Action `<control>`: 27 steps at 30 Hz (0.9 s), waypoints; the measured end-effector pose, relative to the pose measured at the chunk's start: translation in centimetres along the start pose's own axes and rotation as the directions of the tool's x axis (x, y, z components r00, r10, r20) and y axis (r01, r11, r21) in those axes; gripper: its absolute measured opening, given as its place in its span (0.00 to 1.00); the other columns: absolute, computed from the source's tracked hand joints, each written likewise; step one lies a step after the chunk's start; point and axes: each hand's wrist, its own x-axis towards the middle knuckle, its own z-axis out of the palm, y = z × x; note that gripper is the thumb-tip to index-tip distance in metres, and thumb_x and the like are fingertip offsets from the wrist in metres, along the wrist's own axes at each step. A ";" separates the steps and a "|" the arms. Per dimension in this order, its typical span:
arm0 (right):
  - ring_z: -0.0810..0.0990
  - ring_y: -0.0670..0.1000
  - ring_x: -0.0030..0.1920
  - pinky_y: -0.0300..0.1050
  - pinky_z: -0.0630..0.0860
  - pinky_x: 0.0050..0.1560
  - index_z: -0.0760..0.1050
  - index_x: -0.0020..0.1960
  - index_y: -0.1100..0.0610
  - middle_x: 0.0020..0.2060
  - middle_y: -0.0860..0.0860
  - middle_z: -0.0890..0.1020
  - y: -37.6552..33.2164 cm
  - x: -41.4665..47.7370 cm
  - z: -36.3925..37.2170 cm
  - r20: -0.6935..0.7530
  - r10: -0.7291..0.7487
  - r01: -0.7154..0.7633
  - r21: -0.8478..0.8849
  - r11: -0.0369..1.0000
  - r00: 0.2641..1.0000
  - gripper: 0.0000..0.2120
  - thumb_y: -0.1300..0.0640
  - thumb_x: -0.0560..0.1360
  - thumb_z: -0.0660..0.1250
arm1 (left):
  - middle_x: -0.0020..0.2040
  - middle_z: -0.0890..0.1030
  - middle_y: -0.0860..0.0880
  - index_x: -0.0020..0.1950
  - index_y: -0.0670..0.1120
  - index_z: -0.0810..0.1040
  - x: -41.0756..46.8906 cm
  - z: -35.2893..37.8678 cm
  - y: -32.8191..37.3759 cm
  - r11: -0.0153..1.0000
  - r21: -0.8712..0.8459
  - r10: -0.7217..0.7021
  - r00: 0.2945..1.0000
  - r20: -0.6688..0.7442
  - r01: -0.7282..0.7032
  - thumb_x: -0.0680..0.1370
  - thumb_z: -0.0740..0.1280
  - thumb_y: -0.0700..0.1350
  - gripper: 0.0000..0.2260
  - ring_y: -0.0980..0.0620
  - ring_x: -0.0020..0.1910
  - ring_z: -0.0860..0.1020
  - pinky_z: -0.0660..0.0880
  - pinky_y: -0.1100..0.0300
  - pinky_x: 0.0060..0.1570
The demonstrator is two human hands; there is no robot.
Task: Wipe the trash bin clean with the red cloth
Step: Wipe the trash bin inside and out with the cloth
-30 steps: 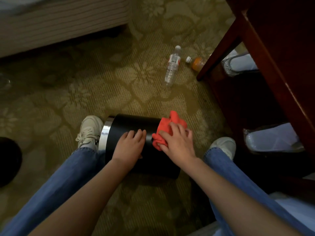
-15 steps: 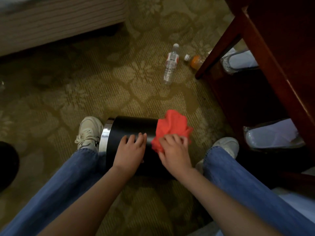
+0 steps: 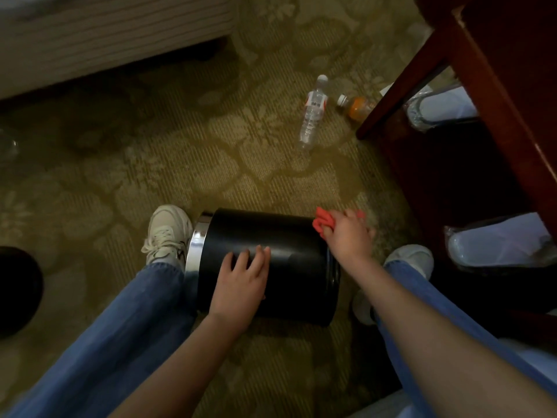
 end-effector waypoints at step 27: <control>0.73 0.39 0.25 0.26 0.65 0.22 0.72 0.44 0.58 0.31 0.49 0.73 0.4 -2.4 -0.5 0.166 0.343 -0.313 0.844 0.436 0.925 0.08 0.70 0.73 0.65 | 0.55 0.77 0.34 0.59 0.36 0.70 5.3 -1.1 -7.3 0.139 -0.839 -0.776 0.585 0.238 0.527 0.77 0.61 0.46 0.16 0.35 0.56 0.75 0.71 0.48 0.57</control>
